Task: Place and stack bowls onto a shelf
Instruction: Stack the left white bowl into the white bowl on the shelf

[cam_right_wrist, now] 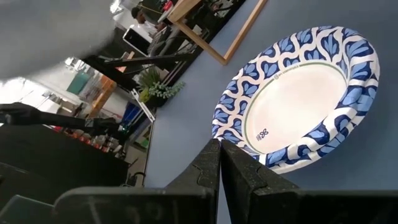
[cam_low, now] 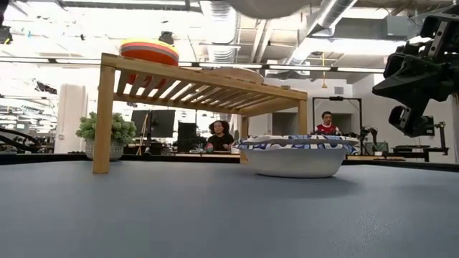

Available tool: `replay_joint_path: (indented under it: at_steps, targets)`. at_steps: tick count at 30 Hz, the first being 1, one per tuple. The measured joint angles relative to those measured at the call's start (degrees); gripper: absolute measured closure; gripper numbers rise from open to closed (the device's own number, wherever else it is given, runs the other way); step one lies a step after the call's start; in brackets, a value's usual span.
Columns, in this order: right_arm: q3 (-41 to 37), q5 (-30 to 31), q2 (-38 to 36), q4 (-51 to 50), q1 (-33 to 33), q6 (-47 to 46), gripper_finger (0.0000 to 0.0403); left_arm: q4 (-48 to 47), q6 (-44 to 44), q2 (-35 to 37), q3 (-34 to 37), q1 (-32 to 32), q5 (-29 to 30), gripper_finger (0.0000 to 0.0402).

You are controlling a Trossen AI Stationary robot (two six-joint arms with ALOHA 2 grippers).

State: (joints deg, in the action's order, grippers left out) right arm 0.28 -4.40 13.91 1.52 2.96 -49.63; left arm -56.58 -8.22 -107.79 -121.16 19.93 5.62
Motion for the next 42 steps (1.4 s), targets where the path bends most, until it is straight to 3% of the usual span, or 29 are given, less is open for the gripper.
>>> replay_joint_path:
  at_steps: [9,13,17,22,26,35,42]
  targets:
    - [0.0,0.0,0.0,0.0,0.0,0.1,0.0361,0.8,-13.3,0.1,-7.2,-5.8,26.1,0.0401]
    - [0.0,0.0,0.0,0.0,0.0,0.2,0.0361,-0.4,-15.5,0.1,-7.3,-10.2,31.5,0.0401]
    - [0.0,0.0,0.0,0.0,0.0,0.2,0.0361,-5.2,-11.7,0.0,-7.3,-15.7,35.4,0.0401]
    - [0.0,0.0,0.0,0.0,0.0,0.6,0.0361,-11.2,-5.1,0.0,-6.3,-22.3,35.3,0.0401]
    - [0.0,0.0,0.0,0.0,-0.1,0.6,0.0361,-11.3,-4.3,-0.1,-2.9,-25.5,30.8,0.0401]
    - [0.0,0.0,0.0,0.0,-0.1,0.2,0.0361,-7.7,-7.8,-0.2,8.3,-26.2,25.6,0.0401]
    - [0.0,0.2,0.0,0.0,-0.1,0.1,0.0361,-6.3,-7.4,-0.1,9.6,-26.3,19.9,0.0401]
